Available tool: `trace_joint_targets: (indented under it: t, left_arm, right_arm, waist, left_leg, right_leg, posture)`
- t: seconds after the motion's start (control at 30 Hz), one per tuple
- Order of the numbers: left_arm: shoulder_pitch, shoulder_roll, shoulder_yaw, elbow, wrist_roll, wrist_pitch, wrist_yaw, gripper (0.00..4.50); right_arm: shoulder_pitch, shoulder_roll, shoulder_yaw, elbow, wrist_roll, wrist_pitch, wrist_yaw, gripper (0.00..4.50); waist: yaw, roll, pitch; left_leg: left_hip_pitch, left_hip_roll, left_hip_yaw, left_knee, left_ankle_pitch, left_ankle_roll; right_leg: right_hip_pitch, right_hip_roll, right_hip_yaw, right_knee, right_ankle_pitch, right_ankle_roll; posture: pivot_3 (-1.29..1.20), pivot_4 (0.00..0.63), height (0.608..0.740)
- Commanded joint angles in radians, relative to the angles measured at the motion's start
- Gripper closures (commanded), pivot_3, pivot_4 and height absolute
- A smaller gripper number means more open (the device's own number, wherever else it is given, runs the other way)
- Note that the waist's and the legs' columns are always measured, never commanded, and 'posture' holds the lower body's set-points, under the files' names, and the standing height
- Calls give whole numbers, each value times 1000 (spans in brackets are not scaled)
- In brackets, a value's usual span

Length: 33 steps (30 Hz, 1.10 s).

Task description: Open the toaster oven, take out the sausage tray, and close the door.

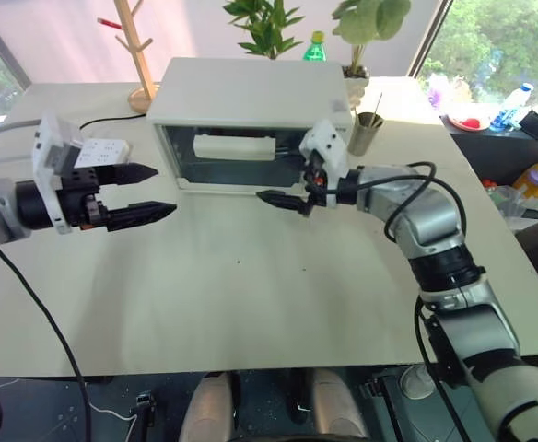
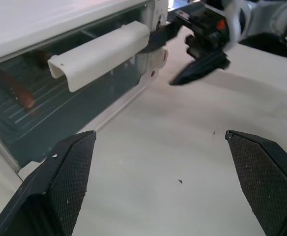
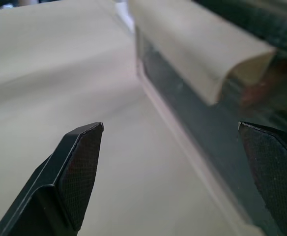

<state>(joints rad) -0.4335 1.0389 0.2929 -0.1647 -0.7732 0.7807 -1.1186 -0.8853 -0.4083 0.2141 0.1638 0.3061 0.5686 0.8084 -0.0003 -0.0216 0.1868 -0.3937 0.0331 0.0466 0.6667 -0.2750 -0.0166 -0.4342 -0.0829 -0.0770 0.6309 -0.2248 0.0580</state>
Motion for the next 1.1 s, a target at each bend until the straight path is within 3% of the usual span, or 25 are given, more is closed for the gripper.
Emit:
trace_joint_targets:
  t: [0.03,0.3,0.83,0.93,1.1]
  left_arm:
    - [-16,20,20,8,12,-19,-8,28]
    - [-52,1,-2,61,51,-45,10,28]
    - [-325,-118,-126,276,141,-76,10,28]
    - [-385,-133,-157,354,180,-111,-22,919]
    - [-466,-148,-244,514,309,-251,-82,3541]
  right_arm:
    - [-36,19,-22,-12,-7,-22,6,32]
    - [-7,50,-36,-141,47,66,19,32]
    - [176,55,-40,-409,129,235,-40,32]
    - [206,52,-43,-441,146,260,-43,0]
    - [224,53,-54,-461,163,285,-59,0]
  waist:
    - [-1,0,0]
    - [-12,0,0]
    - [-11,0,0]
    - [-12,0,0]
    - [-13,0,0]
  left_leg:
    - [0,0,0,0,0,0]
    - [0,0,0,0,0,0]
    - [0,0,0,0,0,0]
    - [0,0,0,0,0,0]
    - [0,0,0,0,0,0]
  right_leg:
    - [0,0,0,0,0,0]
    - [0,0,0,1,0,0]
    - [0,0,0,1,0,0]
    - [0,0,0,1,0,0]
    - [0,1,0,1,0,0]
  posture:
    - [0,150,717]
    - [0,150,717]
    - [0,150,717]
    - [0,150,717]
    - [0,150,717]
